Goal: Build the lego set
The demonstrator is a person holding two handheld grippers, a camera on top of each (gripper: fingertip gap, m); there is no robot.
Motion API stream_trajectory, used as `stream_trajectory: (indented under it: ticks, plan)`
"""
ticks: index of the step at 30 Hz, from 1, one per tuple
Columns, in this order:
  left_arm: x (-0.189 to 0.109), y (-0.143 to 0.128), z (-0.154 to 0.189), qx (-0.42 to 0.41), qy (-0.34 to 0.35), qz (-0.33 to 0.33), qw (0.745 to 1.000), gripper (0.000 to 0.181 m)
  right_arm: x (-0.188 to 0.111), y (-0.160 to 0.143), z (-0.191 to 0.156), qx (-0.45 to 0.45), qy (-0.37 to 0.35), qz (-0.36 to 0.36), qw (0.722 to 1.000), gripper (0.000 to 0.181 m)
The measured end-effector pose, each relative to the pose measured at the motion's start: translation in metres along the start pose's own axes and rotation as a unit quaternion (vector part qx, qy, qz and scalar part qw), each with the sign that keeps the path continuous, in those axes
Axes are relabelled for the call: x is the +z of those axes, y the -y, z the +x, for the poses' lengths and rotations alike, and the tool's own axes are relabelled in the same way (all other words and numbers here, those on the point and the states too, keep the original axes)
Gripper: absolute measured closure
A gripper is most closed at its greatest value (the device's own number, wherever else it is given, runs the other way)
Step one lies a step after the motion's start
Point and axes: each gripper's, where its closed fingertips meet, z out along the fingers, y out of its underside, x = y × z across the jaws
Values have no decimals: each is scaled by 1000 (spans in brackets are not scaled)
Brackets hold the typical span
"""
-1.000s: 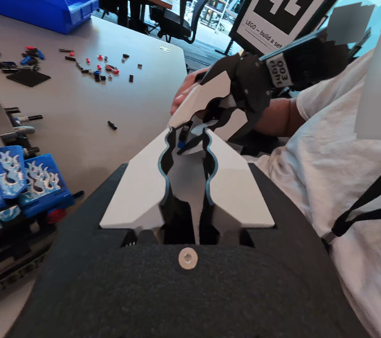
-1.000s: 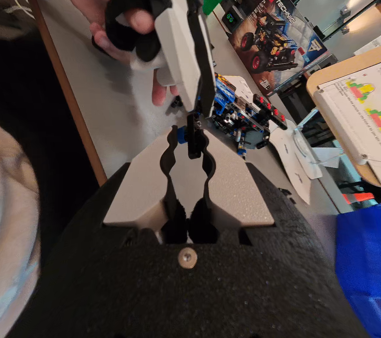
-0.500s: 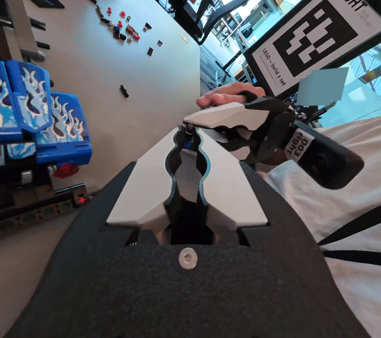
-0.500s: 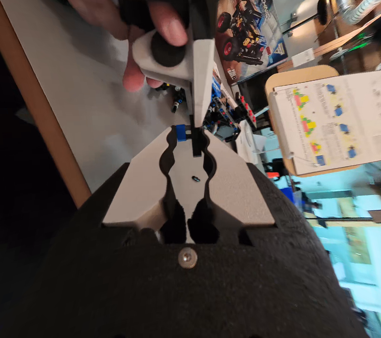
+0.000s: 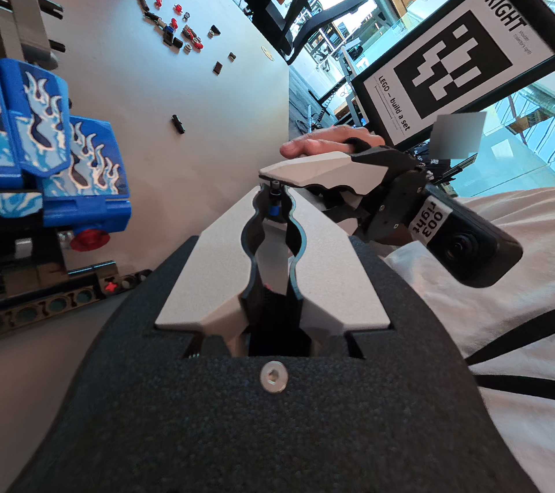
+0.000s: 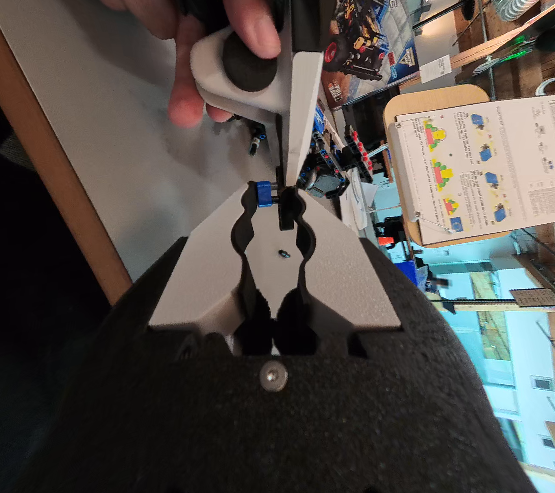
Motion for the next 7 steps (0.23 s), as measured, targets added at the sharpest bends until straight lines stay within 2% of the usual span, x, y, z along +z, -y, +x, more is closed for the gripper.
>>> stream_trajectory:
  ticks: [1, 7]
  plan:
    - [0, -1, 0, 9, 3, -3, 1000, 175, 0, 0, -2, 6, 10, 1, 1000, 159]
    - [3, -6, -2, 89, 51, -28, 994, 175, -2, -3, -5, -14, 8, 15, 1000, 161]
